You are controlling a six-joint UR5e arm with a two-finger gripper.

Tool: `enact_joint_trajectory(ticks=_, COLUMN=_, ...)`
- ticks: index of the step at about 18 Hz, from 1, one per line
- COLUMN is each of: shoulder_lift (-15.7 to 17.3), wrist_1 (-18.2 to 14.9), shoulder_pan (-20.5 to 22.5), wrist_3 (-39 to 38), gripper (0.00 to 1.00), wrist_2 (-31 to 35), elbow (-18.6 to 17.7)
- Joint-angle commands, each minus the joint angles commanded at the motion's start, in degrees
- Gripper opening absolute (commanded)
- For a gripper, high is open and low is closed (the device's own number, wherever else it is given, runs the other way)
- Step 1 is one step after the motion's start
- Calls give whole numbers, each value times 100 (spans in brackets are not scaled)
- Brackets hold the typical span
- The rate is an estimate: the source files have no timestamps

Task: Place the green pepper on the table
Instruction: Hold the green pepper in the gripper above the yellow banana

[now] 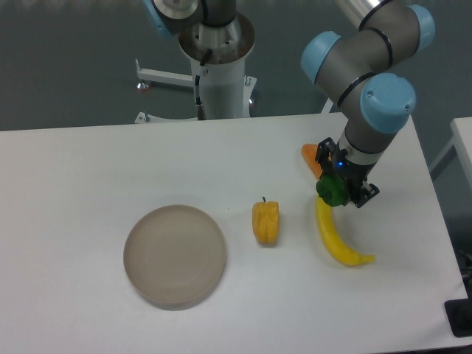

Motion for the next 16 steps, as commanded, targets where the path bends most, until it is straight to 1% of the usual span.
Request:
enact_joint_trajectory(ticks=6, shoulder_lift=0, wrist_1=0, shoulder_pan=0, wrist_3=-9, gripper=6, wrist_2=-18, elbow=18)
enact_joint_trajectory(ticks=8, shoulder_lift=-9, wrist_1=0, shoulder_pan=0, wrist_3=-26, gripper=6, wrist_2=-131, elbow=26)
enact_joint_trajectory(ticks=9, shoulder_lift=-52, wrist_1=0, shoulder_pan=0, wrist_3=-44, gripper=6, wrist_2=-175, elbow=87)
enact_joint_trajectory(ticks=10, shoulder_lift=-166, wrist_1=-9, shoulder_pan=-9, wrist_3=-61, gripper=6, wrist_2=-289, elbow=245)
enact_joint_trajectory(ticks=11, shoulder_lift=-263, wrist_1=-9, shoulder_pan=-52, wrist_3=-305, gripper=6, wrist_2=-377, elbow=333)
enact_joint_trajectory(ticks=13, shoulder_lift=-351, wrist_1=35, shoulder_pan=-105, wrist_3=-605, gripper=6, wrist_2=-439, elbow=395)
enact_joint_trajectory(ticks=16, shoulder_lift=-553, wrist_1=298, shoulder_pan=-220, wrist_3=-860, gripper=5, wrist_2=-588, elbow=545)
